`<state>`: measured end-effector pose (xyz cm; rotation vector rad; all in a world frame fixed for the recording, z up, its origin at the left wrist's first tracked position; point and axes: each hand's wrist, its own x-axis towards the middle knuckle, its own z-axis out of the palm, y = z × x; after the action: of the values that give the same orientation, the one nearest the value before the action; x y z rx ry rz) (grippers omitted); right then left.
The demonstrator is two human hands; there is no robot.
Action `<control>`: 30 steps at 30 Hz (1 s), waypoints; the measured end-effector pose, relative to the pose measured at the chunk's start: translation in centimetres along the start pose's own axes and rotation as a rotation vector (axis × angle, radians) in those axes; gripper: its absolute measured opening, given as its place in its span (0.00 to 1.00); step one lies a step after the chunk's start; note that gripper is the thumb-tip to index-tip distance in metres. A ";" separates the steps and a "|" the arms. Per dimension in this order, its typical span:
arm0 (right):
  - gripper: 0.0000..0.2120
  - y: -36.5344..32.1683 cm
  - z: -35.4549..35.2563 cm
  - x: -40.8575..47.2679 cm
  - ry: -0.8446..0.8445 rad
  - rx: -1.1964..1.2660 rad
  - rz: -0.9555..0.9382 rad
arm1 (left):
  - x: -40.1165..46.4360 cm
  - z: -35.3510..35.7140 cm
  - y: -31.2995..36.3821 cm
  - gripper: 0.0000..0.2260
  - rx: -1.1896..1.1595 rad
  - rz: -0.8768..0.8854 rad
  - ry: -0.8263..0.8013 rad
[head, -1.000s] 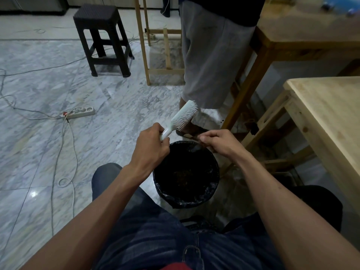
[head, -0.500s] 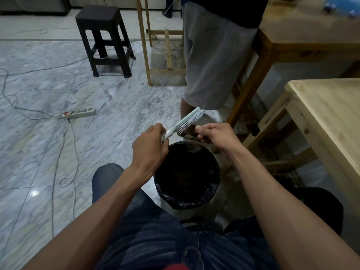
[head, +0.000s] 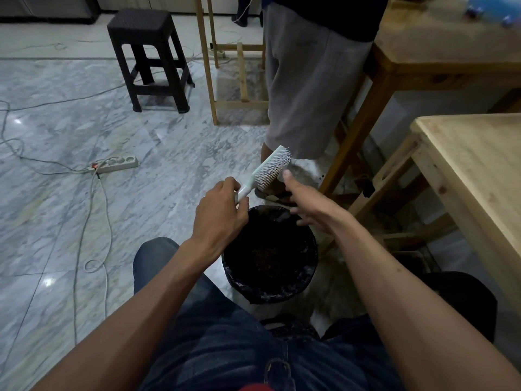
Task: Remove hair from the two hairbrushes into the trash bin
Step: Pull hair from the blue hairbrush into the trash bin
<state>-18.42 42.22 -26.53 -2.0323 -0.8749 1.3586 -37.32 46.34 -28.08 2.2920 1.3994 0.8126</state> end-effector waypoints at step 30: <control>0.12 0.5 -1.0 0.6 -0.119 0.304 -0.357 | 0.1 -0.1 1.0 0.16 -0.145 -0.010 -0.235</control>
<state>-17.25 42.26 -26.90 -1.4982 -0.9619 1.3257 -36.68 46.02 -27.39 2.1860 1.2076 0.5981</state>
